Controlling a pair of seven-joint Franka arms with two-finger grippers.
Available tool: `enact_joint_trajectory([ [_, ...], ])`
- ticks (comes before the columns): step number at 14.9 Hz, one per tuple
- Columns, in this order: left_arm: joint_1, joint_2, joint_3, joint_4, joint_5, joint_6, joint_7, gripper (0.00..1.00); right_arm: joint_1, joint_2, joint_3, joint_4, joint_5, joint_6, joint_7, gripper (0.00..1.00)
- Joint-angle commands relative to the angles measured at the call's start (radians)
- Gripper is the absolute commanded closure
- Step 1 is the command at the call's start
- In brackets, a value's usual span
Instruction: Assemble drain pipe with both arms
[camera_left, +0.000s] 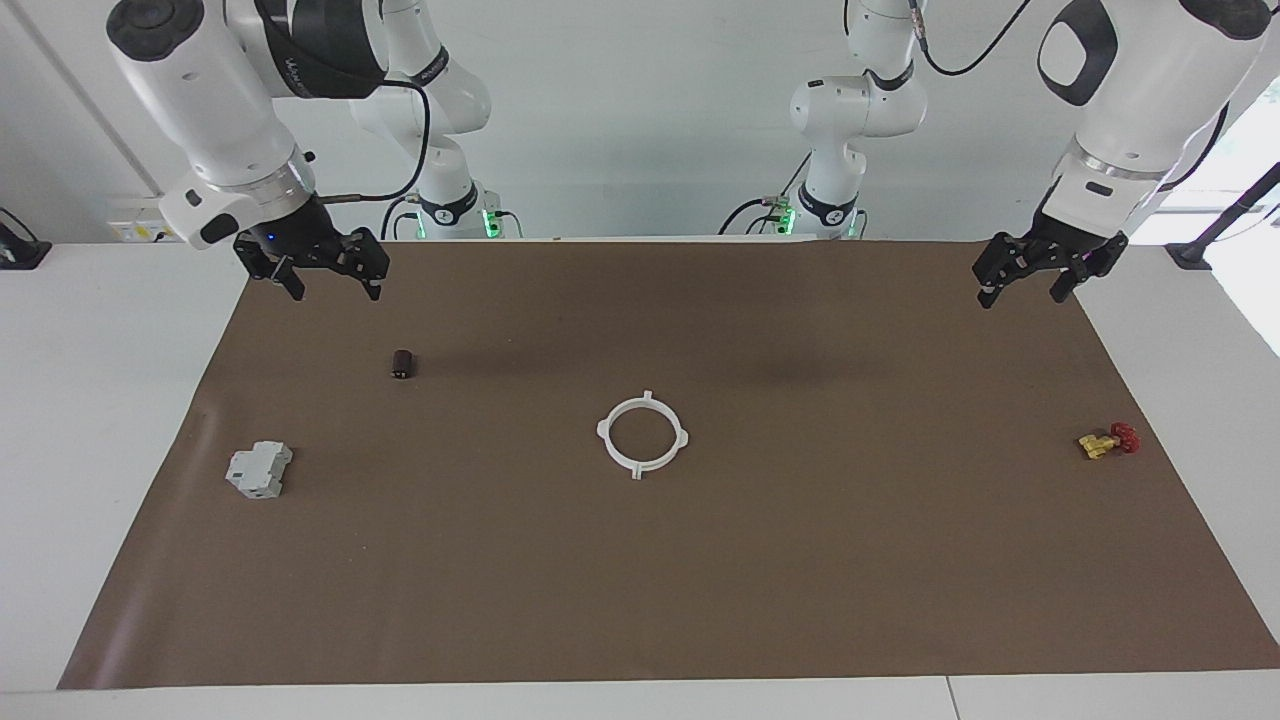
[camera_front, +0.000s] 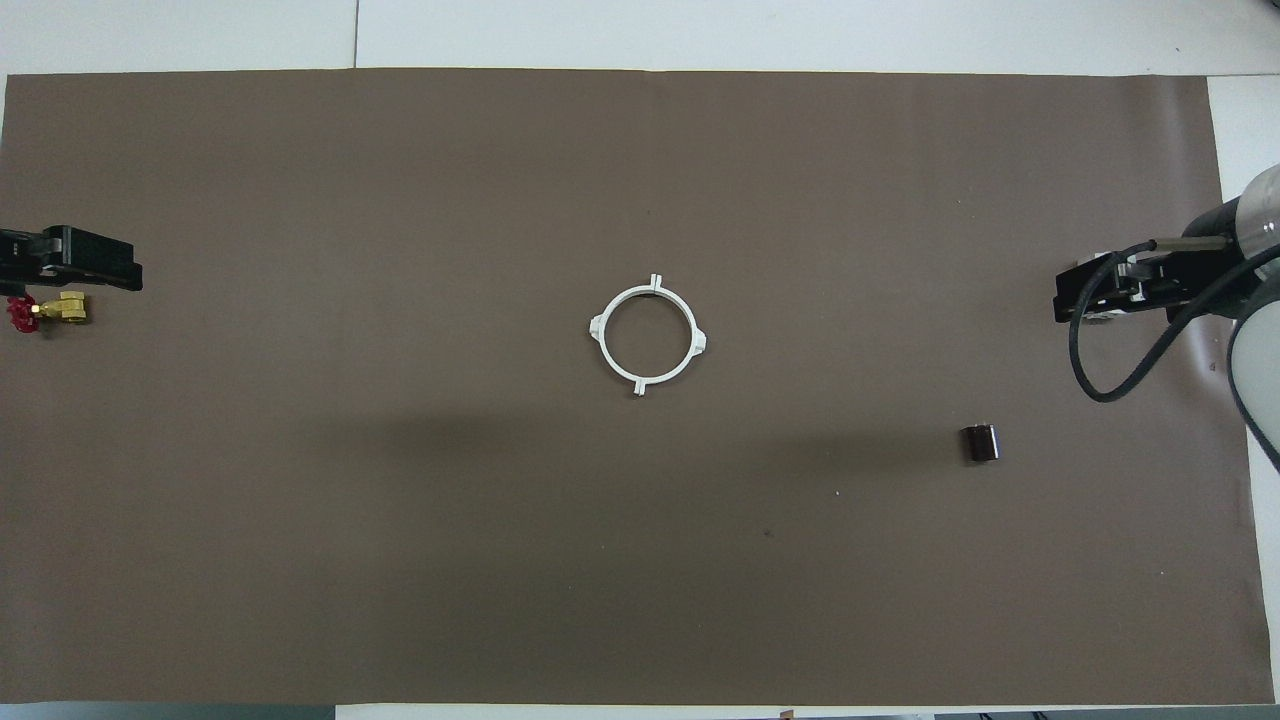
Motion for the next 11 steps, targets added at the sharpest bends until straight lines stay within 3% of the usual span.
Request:
enact_joint_trajectory([
  [1,0.029,0.042,-0.001,0.075,-0.015,-0.079,0.021,0.0,-0.03,-0.013,0.004,0.001,0.014,-0.009,-0.026,0.0],
  [11,0.038,-0.008,0.0,-0.017,-0.021,-0.022,0.06,0.0,-0.038,-0.011,0.004,0.027,0.008,-0.017,-0.029,0.0],
])
